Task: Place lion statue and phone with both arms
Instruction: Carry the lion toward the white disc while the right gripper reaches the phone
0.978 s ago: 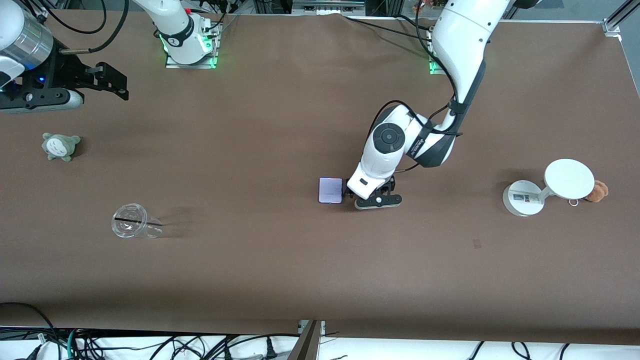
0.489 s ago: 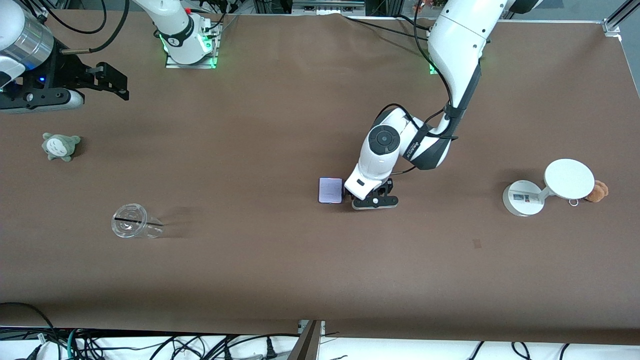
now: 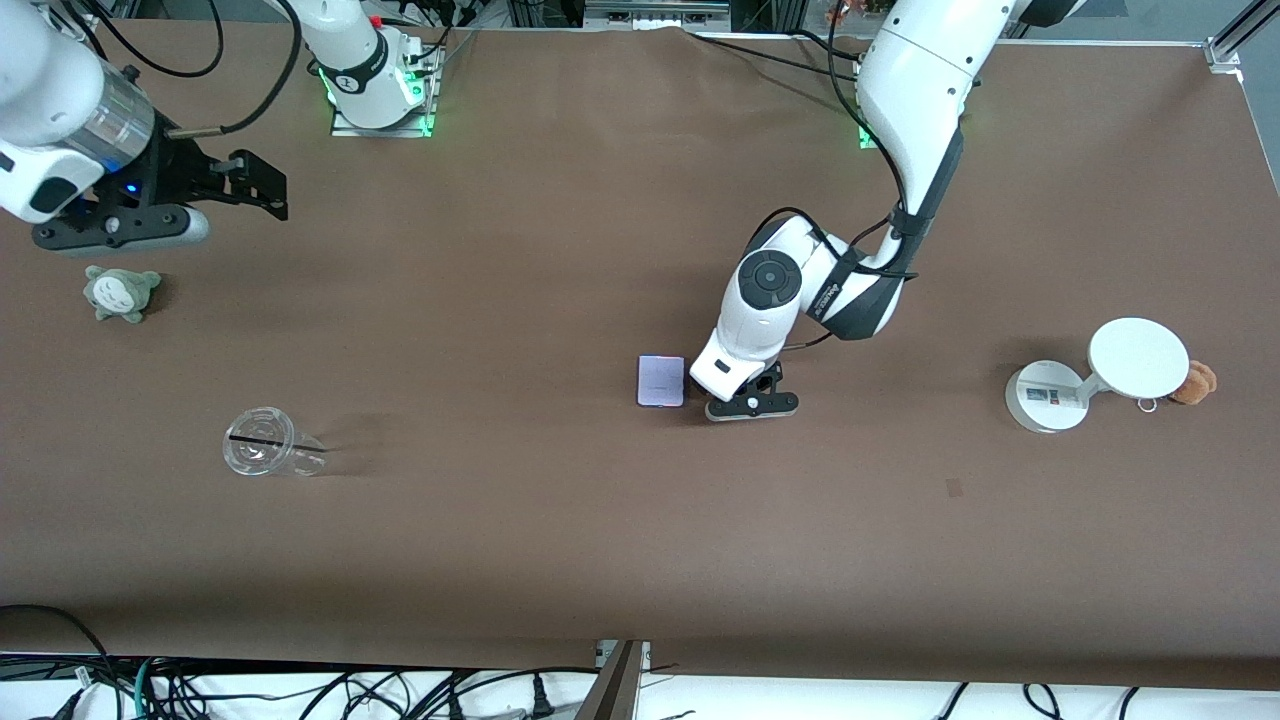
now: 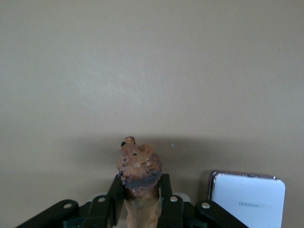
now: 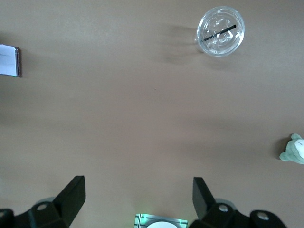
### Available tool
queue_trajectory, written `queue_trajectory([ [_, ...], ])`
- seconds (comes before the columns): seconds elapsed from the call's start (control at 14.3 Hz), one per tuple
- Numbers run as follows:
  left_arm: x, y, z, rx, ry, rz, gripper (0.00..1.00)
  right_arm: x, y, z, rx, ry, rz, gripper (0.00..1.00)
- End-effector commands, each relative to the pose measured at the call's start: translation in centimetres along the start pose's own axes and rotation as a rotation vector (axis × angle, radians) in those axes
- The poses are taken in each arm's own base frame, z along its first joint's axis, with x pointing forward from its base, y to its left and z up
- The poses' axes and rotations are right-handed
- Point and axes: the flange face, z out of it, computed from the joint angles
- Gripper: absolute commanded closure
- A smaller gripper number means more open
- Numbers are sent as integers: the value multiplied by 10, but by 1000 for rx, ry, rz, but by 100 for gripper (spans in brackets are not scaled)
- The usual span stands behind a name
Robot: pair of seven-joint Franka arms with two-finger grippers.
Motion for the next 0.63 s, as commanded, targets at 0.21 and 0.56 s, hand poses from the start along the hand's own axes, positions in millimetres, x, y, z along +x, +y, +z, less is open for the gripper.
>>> queue_trajectory([
  [0.21, -1, -114, -103, -51, -24, 68, 100, 16, -28, 21, -2, 15, -28, 0],
  [0.56, 38, -259, -147, -24, -80, 143, 100, 53, -96, 80, 18, 3, 72, 0],
])
